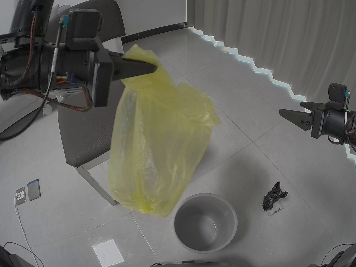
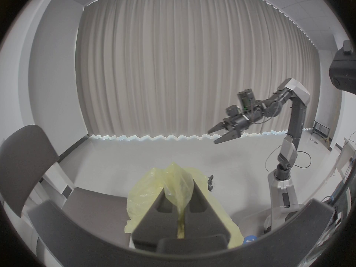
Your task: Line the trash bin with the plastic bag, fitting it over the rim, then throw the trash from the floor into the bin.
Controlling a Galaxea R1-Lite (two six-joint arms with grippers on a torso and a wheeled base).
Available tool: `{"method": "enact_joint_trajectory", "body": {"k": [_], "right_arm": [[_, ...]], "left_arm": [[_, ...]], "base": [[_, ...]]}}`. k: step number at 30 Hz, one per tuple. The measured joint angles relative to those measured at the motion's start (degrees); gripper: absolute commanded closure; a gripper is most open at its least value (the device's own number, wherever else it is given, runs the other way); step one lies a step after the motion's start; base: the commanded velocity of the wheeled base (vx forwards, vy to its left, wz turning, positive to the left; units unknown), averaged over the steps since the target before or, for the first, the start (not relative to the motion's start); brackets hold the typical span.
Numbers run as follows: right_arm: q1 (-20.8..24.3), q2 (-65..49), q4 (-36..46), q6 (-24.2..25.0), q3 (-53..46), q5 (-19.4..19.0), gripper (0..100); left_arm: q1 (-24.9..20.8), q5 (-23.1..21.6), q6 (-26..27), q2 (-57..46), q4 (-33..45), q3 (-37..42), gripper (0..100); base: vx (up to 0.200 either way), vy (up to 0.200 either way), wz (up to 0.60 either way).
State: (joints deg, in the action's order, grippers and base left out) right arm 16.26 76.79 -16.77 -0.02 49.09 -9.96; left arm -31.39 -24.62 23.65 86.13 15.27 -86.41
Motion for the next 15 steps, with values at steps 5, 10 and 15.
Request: {"method": "enact_joint_trajectory", "body": {"k": [5, 10, 15], "right_arm": [[-2.16, 3.91, 0.09, 0.71, 3.28, -2.97, 0], [-2.93, 7.25, 0.09, 1.52, 6.34, -3.39, 0], [-3.40, 11.24, 0.13, 2.21, 10.41, -3.41, 0]], "left_arm": [[-3.39, -0.04, 0.13, 1.55, 0.35, -0.09, 100], [-5.12, -0.06, 0.16, 2.21, 0.40, 0.52, 100], [-6.51, -0.04, 0.18, 2.27, 0.27, 1.21, 100]], "base": [[0.000, 0.000, 0.00], [0.000, 0.000, 0.00], [0.000, 0.000, 0.00]]}}
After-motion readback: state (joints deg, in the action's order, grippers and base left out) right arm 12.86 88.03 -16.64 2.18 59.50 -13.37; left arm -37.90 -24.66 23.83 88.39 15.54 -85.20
